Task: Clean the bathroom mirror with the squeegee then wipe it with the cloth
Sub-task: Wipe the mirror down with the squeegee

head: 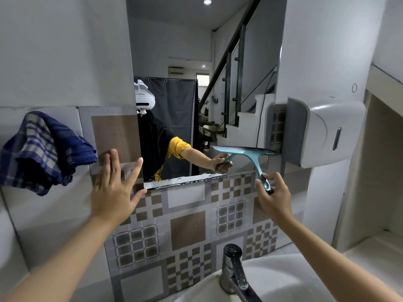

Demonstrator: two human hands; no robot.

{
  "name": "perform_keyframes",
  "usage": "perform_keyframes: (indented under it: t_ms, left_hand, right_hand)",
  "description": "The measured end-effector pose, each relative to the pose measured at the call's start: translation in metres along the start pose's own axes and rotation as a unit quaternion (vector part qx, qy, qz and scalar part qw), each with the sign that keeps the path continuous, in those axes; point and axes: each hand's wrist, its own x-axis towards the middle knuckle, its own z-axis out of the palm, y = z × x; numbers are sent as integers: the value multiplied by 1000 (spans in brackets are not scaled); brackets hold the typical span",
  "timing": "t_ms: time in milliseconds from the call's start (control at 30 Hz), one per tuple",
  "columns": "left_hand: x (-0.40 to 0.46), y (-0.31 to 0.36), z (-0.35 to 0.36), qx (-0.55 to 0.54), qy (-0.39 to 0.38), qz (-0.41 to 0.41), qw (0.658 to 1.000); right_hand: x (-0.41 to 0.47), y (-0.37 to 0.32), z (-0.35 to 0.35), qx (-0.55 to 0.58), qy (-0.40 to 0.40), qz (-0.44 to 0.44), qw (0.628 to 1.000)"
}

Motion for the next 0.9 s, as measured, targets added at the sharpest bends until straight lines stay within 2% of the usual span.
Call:
perform_keyframes:
  t_ms: [467,700,900]
  left_hand:
    - [0,2,-3,-17,-12,-7,1000]
    - [0,3,-2,-25,-6,-8,1000]
    - [-1,3,-1,-17,-16,-16,1000]
  right_hand:
    - [-17,-18,29,153,51,154,975]
    - [-25,-42,43,232,68,292,926]
    - [-46,-71,64,270,39,322,906]
